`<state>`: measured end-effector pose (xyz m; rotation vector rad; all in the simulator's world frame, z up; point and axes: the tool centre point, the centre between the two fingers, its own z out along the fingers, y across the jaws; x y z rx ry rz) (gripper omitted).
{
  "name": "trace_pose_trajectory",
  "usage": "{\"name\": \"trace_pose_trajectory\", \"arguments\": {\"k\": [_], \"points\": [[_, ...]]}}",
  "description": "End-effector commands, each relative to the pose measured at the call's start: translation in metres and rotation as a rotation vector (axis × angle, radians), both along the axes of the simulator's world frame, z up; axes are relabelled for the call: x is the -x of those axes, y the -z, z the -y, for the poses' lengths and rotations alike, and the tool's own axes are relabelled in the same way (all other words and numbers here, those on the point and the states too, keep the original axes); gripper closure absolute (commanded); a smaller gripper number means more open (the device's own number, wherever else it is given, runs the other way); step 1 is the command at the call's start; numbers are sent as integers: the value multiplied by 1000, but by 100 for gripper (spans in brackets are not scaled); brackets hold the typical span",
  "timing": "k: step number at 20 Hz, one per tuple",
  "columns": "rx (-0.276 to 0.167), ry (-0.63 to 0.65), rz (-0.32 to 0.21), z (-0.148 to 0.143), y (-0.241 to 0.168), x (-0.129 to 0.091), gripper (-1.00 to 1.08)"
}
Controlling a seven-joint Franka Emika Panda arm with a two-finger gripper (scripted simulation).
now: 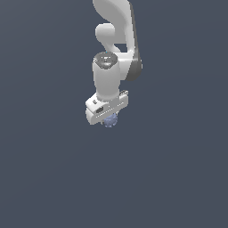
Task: Pick up the object and move it to a goal position.
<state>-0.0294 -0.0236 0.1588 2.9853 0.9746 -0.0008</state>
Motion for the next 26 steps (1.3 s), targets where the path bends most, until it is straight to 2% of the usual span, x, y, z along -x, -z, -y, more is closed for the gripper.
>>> {"name": "trace_pose_trajectory", "arguments": {"k": [1, 16, 26], "points": [[0, 0, 0, -1, -25, 8, 108], [-2, -1, 0, -7, -181, 53, 108], [-2, -1, 0, -8, -239, 67, 108]]}}
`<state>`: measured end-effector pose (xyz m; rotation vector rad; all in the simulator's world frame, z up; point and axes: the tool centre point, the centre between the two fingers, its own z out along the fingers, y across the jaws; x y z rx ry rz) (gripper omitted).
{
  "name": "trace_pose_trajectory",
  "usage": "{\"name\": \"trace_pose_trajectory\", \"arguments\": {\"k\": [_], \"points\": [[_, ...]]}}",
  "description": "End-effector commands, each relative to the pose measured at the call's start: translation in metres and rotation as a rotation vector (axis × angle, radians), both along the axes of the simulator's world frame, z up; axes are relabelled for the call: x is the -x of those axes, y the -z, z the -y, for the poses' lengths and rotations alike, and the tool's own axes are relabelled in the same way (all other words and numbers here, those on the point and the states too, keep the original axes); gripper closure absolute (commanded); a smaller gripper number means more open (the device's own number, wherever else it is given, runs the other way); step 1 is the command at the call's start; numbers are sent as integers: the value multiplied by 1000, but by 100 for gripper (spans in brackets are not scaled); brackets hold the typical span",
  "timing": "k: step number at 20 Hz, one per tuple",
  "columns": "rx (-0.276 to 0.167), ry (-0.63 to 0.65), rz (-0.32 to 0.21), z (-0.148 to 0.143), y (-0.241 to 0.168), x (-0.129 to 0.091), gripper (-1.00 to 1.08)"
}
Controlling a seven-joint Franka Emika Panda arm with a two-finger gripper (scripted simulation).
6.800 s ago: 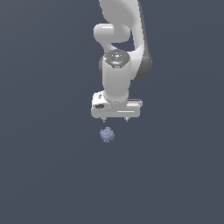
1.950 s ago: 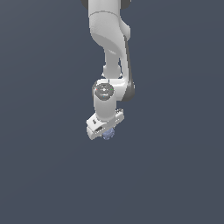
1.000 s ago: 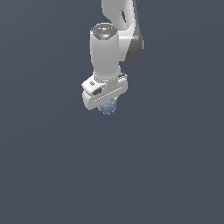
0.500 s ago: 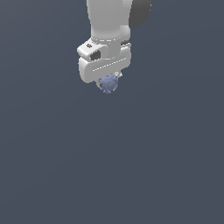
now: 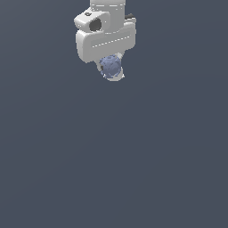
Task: Pick up the object and move it to a goal position.
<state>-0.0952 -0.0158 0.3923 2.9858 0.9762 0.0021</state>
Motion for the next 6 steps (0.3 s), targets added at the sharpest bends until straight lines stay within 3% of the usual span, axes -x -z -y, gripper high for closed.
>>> {"name": "trace_pose_trajectory", "arguments": {"k": [1, 6], "points": [[0, 0, -1, 0, -9, 2, 108], [0, 0, -1, 0, -15, 3, 108]]}}
